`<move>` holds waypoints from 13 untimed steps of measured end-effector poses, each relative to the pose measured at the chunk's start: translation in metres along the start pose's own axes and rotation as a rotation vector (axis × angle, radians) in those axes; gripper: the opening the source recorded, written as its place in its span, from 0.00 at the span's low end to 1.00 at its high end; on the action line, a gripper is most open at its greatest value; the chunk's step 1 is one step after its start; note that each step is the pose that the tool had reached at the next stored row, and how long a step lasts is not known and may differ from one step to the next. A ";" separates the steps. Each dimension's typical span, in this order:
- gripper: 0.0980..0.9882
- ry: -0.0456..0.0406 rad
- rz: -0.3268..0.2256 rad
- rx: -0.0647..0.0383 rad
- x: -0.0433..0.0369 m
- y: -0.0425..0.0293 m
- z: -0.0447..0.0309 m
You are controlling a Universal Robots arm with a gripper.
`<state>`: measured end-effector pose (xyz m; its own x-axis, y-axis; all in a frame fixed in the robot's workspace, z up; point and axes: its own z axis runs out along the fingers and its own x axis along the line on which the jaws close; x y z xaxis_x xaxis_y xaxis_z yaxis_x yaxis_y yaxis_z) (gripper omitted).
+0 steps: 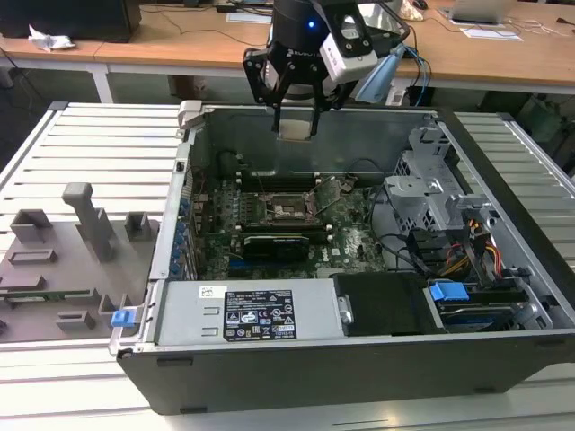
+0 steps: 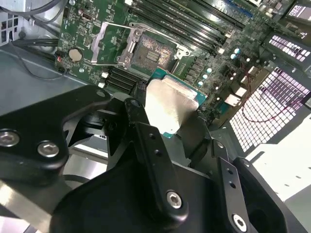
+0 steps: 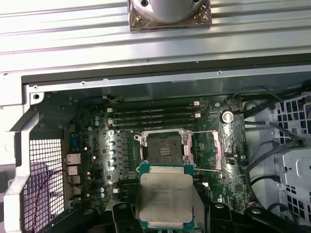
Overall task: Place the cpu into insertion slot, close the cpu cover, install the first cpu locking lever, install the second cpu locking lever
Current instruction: 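Place the cpu into insertion slot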
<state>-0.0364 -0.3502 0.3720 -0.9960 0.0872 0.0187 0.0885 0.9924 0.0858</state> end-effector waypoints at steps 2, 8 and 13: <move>0.48 -0.0015 0.017 0.000 0.0002 0.0000 0.0001; 0.48 -0.0079 0.091 -0.002 0.0004 0.0000 0.0002; 0.48 -0.0108 0.126 -0.002 0.0004 0.0000 0.0002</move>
<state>-0.0368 -0.3502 0.3718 -0.9771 0.2119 0.0187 0.2128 0.9733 0.0860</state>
